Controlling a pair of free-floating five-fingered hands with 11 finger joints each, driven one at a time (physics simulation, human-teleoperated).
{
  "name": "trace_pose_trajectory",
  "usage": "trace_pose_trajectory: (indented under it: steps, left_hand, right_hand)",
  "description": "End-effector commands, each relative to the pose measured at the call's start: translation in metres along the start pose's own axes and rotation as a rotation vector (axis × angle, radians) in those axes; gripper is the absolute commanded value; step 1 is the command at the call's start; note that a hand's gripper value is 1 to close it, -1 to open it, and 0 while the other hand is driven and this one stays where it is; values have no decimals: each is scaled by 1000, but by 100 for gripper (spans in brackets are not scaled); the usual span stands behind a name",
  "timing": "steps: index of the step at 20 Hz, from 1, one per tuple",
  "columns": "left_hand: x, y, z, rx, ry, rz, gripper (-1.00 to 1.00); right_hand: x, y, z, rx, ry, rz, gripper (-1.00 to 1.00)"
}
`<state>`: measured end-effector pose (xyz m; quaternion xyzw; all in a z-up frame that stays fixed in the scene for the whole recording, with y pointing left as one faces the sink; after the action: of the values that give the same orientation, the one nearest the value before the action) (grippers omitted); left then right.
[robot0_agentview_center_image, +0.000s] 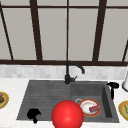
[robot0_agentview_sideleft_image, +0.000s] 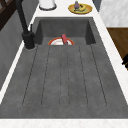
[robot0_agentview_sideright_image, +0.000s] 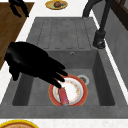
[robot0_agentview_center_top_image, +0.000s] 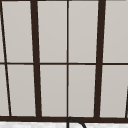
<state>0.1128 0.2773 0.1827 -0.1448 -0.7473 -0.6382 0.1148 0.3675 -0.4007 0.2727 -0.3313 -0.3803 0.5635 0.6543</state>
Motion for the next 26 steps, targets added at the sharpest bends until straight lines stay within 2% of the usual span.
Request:
trace_pose_trajectory:
  steps: [1, 9, 12, 14, 18, 22, 26]
  left_hand:
    - [0, 0, 0, 0, 0, 0, 0]
    - [0, 0, 0, 0, 0, 0, 0]
    - [0, 0, 0, 0, 0, 0, 0]
    - [0, 0, 0, 0, 0, 0, 0]
    - [0, 0, 0, 0, 0, 0, 0]
    - [0, 0, 0, 0, 0, 0, 0]
    - [0, 0, 0, 0, 0, 0, 0]
  right_hand:
    - [-25, 3, 11, 37, 29, -13, -100]
    - [-80, 10, 36, 56, 13, -9, -100]
    - [-97, 27, 39, 76, 32, 29, -100]
    - [-108, 32, 41, 99, 45, 38, -100]
    - [-131, 55, 47, 141, 63, 52, -100]
    - [-155, 94, 52, 110, 54, 43, -100]
    - [-178, 115, 37, 172, 23, 56, -100]
